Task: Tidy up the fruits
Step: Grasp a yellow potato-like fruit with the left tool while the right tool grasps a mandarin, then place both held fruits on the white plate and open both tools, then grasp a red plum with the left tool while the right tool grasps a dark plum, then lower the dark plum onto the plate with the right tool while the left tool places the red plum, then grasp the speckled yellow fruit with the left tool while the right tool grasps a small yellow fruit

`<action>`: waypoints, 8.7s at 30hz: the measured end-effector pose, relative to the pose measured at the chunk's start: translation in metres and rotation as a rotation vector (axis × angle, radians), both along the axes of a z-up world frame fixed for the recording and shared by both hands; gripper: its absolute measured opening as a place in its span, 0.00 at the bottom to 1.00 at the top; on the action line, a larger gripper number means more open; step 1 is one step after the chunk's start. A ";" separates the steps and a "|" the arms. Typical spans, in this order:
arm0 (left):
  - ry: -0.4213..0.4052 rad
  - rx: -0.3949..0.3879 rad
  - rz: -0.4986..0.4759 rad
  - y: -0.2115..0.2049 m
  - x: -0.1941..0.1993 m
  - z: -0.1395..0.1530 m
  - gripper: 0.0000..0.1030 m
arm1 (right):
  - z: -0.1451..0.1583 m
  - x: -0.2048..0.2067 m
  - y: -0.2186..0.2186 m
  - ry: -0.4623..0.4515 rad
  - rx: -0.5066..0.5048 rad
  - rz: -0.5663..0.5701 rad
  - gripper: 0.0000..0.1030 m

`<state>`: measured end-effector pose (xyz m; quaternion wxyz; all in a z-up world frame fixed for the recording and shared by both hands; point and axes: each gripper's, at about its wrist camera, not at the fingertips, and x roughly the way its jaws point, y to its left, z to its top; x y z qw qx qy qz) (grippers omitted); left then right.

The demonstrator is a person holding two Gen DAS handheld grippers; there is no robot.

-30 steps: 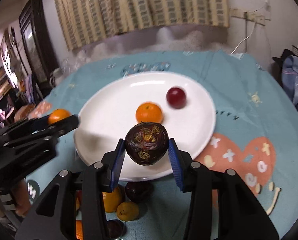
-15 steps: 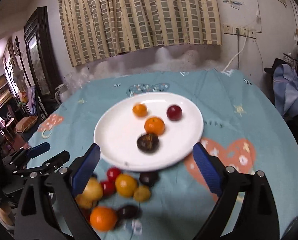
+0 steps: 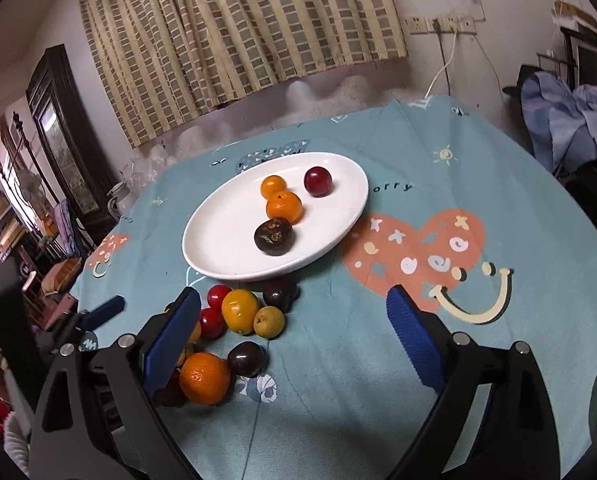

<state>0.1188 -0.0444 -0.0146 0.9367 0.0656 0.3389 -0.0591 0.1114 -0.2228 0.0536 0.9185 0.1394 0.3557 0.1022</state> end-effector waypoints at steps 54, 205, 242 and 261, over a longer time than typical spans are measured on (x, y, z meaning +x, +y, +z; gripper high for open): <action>0.044 -0.020 0.081 0.058 -0.031 -0.011 0.38 | -0.059 0.000 0.094 0.153 -0.017 0.309 0.42; -0.064 -0.053 0.125 0.053 -0.061 0.018 0.41 | -0.018 -0.021 0.060 -0.040 -0.178 0.233 0.30; -0.024 -0.118 0.139 0.058 -0.007 0.033 0.87 | 0.018 0.005 0.018 -0.095 -0.015 0.098 0.93; 0.074 -0.031 0.046 0.032 -0.039 -0.016 0.85 | -0.014 -0.007 0.007 0.024 -0.008 0.062 0.93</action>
